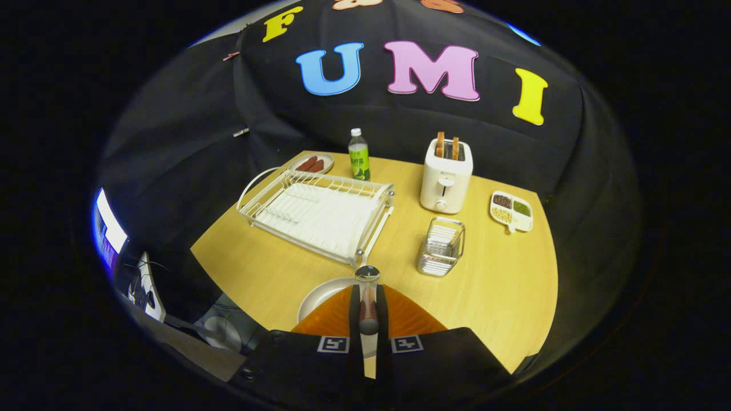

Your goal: Take the plate from the dish rack, then take the spoon from the basket and place it into the plate.

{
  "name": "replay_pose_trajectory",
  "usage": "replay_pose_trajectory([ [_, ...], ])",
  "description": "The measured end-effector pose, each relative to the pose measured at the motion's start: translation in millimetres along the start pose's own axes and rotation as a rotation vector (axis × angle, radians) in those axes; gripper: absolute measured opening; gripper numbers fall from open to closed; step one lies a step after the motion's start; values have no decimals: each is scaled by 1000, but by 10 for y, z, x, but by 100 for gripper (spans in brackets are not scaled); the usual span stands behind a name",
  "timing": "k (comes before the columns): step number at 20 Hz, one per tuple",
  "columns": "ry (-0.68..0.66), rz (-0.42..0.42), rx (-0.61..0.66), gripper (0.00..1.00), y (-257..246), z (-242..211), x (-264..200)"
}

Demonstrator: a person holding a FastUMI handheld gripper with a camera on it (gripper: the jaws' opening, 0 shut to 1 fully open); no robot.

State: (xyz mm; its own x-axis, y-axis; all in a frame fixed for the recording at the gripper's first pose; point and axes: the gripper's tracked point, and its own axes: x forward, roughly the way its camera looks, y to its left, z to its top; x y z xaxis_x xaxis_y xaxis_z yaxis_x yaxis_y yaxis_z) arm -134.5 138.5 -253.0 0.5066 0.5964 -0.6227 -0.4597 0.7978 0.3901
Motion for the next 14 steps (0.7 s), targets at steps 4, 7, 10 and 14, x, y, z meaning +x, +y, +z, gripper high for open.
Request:
replay_pose_trajectory([
  [4, 86, 6, -34, 12, 99, -474, 372],
  [7, 113, 18, -12, 12, 145, -694, 520],
  [10, 132, 36, -16, 12, 159, -797, 575],
  [14, 176, 46, -25, 12, 114, -960, 617],
])
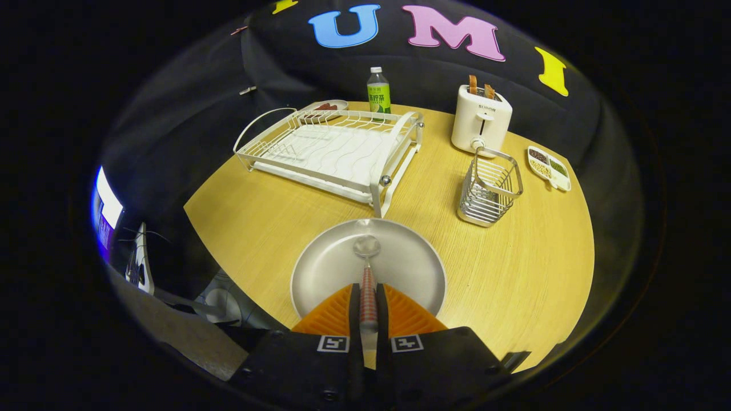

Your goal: Take the plate from the dish rack, then take the spoon from the basket and place it into the plate.

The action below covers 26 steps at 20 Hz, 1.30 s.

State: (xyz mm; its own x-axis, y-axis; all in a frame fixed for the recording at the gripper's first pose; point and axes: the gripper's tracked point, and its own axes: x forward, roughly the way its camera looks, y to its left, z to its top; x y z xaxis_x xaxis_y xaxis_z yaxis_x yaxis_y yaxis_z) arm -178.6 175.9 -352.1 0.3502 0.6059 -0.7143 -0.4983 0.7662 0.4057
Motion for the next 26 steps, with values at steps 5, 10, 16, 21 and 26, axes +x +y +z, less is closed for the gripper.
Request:
replay_pose_trajectory([
  [5, 21, -42, 6, 14, -89, -128, 106],
  [10, 70, -81, -18, 17, -129, -291, 172],
  [16, 67, -94, 1, 51, -150, -262, 196],
  [21, 40, -108, 17, 97, -214, -178, 142],
  [26, -29, -122, 15, 98, -250, 98, 0],
])
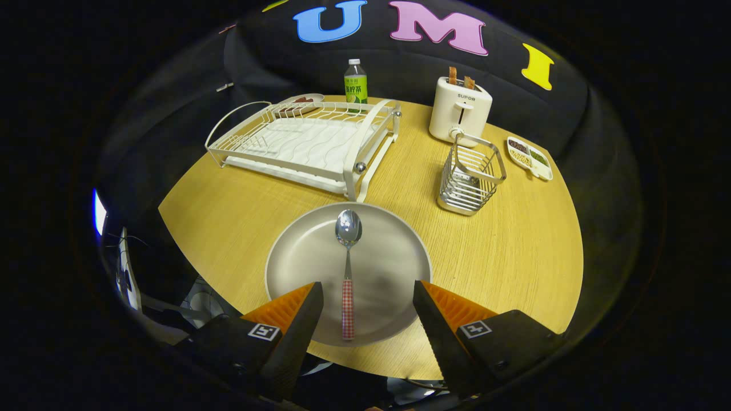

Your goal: Take the plate from the dish rack, then take the spoon from the basket and place it into the plate.

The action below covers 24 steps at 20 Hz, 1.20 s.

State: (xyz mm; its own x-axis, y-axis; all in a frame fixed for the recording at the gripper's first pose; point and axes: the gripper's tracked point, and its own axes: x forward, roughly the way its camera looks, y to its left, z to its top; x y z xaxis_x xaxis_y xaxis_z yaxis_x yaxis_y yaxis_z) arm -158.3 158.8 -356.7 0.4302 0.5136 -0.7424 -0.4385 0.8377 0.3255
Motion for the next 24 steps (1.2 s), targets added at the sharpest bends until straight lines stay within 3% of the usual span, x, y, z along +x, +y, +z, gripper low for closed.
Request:
replay_pose_trajectory([
  [7, -254, -77, 5, 98, -293, 1173, -541],
  [15, -593, -205, -22, 97, -654, 2532, -1741],
  [24, -930, -319, -30, 98, -616, 3384, -3037],
])
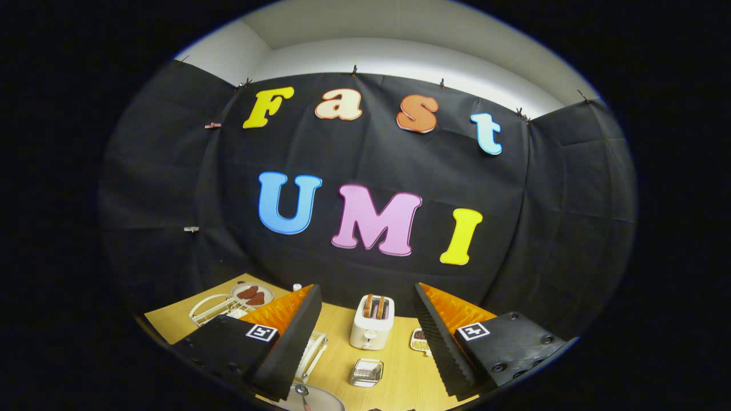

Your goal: Take the plate from the dish rack, then take the spoon from the basket and place it into the plate.

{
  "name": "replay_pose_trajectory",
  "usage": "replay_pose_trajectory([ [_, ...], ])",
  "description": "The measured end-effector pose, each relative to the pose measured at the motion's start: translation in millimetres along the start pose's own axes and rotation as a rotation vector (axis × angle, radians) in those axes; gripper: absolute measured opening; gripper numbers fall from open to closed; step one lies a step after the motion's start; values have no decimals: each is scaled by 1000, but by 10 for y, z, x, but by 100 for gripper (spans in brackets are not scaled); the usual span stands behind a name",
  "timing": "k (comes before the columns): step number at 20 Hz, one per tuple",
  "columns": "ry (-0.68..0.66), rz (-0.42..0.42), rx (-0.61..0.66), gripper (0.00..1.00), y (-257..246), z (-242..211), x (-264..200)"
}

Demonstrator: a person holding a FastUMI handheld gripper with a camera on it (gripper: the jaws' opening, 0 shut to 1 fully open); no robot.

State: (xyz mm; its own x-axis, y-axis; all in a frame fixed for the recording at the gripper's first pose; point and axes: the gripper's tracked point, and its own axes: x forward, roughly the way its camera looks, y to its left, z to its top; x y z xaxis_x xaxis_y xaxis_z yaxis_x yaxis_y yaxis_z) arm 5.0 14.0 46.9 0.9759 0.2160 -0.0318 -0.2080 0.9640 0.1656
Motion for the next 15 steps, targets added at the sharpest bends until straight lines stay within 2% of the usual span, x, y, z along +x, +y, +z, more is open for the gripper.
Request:
replay_pose_trajectory([
  [4, -91, -51, -29, 98, -104, 230, -93],
  [15, -39, -33, -23, 98, -68, 32, 10],
])
